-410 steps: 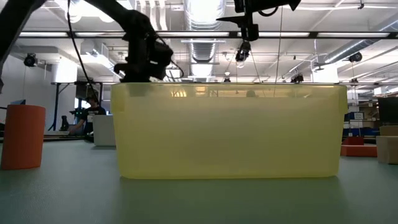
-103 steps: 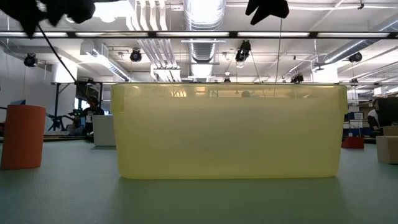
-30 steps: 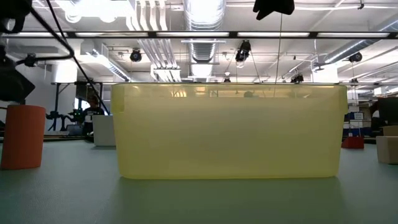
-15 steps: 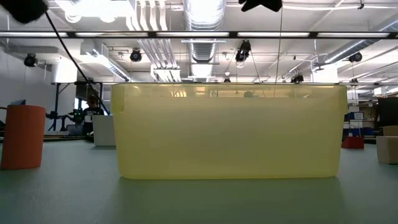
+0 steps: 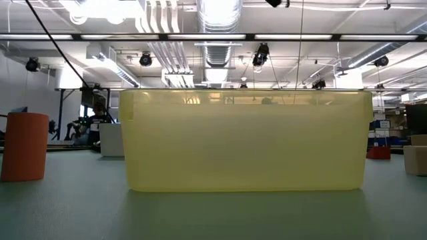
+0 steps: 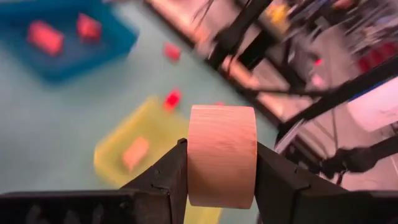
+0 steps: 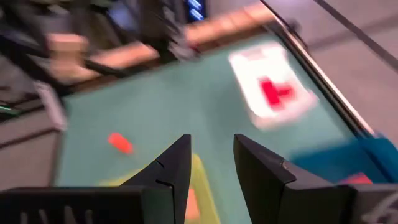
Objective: Sort & place blocks by color
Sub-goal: Put the light orange half-cylinder block into the yellow bin
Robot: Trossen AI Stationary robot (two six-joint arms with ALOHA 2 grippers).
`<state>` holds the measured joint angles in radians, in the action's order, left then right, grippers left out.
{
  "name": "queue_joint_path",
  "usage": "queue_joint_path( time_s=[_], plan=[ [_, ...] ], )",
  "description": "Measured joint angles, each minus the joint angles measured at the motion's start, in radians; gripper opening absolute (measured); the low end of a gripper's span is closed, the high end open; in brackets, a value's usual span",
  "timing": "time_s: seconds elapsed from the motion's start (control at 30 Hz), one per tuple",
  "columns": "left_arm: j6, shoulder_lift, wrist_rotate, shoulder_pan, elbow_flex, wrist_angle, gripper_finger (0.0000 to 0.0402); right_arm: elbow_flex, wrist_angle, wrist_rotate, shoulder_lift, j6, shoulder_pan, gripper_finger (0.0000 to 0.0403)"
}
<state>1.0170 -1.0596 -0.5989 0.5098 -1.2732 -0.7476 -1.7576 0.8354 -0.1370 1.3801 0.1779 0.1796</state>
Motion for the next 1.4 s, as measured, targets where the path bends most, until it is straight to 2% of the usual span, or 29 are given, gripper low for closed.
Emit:
queue_joint_path(
  time_s=[0.17, 0.27, 0.43, 0.53, 0.7, 0.93, 1.2, 1.4],
  plan=[
    [-0.368, 0.033, -0.003, -0.109, 0.021, 0.258, 0.0122, 0.000, -0.190, -0.125, 0.029, 0.008, -0.009, 0.0112],
    [-0.548, 0.045, 0.035, -0.165, 0.019, 0.380, 0.0122, 0.000, -0.294, -0.185, 0.056, 0.030, -0.018, 0.0121],
    [-0.773, 0.047, 0.093, -0.233, 0.019, 0.528, 0.0122, 0.000, -0.461, -0.214, 0.100, 0.040, -0.050, 0.0160],
    [-0.860, 0.046, 0.104, -0.263, 0.017, 0.559, 0.0122, 0.000, -0.557, -0.213, 0.122, 0.018, -0.071, 0.0187],
    [-0.948, 0.035, 0.142, -0.315, 0.021, 0.646, 0.0122, 0.000, -0.667, -0.190, 0.145, 0.006, -0.081, 0.0221],
    [-0.976, 0.014, 0.233, -0.358, 0.017, 0.686, 0.0122, -0.004, -0.695, -0.129, 0.163, -0.008, -0.079, 0.0242],
    [-0.982, -0.054, 0.256, -0.378, 0.017, 0.736, 0.0122, -0.005, -0.683, -0.128, 0.181, -0.015, -0.082, 0.0237],
    [-0.971, -0.050, 0.269, -0.386, 0.014, 0.744, 0.0122, -0.005, -0.682, -0.125, 0.182, -0.038, -0.084, 0.0226]
  ],
)
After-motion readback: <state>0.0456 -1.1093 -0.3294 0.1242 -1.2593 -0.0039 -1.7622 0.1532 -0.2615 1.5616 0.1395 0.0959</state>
